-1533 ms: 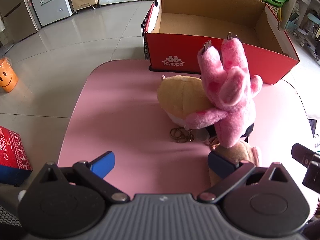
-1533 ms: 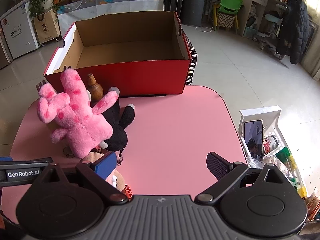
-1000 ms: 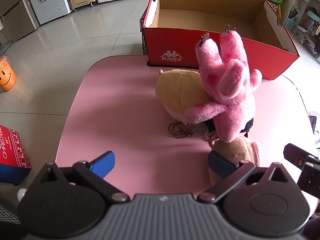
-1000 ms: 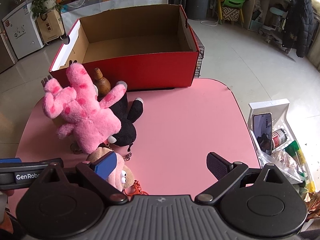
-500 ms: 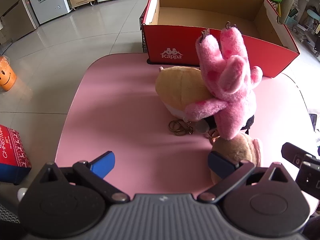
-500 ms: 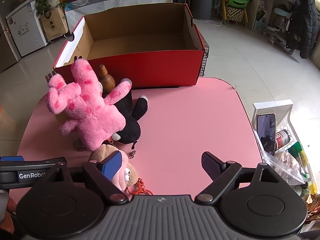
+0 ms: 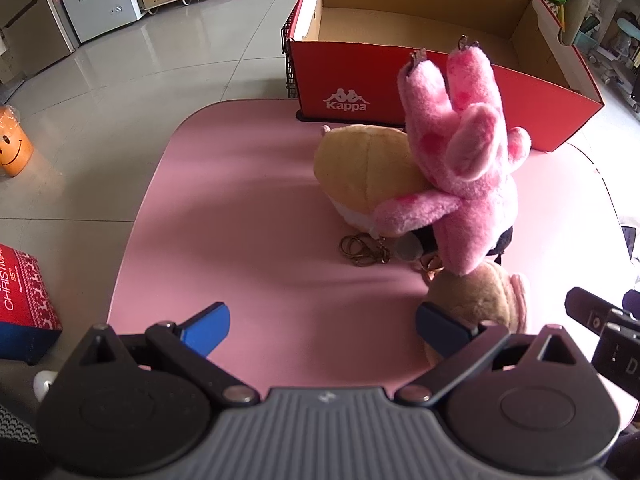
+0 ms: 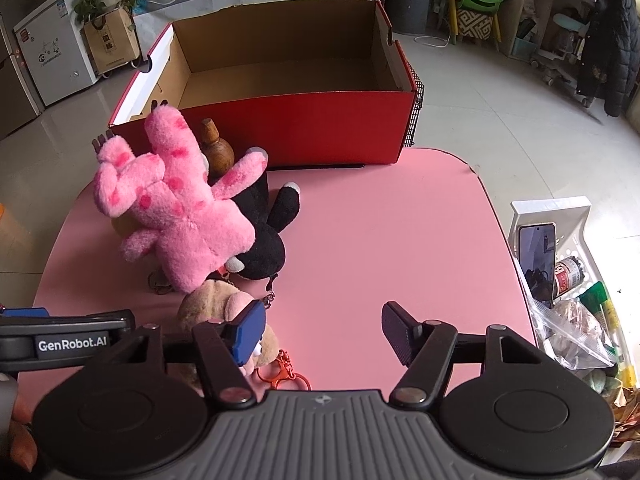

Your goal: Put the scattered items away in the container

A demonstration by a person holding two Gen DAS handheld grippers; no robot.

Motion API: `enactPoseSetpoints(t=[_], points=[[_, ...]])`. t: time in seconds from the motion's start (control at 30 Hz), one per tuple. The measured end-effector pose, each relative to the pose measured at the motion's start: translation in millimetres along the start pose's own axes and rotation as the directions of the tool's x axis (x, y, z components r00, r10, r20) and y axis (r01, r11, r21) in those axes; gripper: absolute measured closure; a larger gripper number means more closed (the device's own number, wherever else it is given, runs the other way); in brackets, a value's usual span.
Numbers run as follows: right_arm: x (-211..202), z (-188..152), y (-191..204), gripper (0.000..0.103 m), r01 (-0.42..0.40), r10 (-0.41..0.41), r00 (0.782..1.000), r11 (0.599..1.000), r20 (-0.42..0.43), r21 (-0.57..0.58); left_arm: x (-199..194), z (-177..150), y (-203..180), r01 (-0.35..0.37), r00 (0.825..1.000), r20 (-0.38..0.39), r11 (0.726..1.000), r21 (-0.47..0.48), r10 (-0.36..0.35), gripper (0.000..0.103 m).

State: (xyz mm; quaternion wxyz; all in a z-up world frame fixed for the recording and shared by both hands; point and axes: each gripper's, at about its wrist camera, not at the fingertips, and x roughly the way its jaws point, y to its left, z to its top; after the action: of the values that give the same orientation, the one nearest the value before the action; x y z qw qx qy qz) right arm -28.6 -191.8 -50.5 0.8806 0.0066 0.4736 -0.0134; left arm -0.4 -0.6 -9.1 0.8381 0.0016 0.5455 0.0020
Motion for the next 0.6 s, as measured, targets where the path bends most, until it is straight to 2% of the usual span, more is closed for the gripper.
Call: enactPoseSetpoints(t=[0.07, 0.27, 0.6], points=[[0.8, -0.3, -0.1, 0.051, -0.005, 0.005, 1.000, 1.000, -0.004, 0.001, -0.9, -0.8, 1.2, 0.005, 1.000, 0.006, 1.000, -0.009, -0.005, 0.000], [3.2, -1.6, 0.7, 0.065, -0.018, 0.018, 1.000, 1.000, -0.017, -0.001, -5.4, -1.0, 0.2, -0.022, 0.999, 0.044, 1.000, -0.007, 0.023, 0.000], [6.3, -3.9, -0.4, 0.066, -0.015, 0.015, 0.999, 1.000, -0.039, 0.003, -5.4, -3.7, -0.5, 0.036, 0.998, 0.050, 0.999, -0.017, -0.035, 0.000]])
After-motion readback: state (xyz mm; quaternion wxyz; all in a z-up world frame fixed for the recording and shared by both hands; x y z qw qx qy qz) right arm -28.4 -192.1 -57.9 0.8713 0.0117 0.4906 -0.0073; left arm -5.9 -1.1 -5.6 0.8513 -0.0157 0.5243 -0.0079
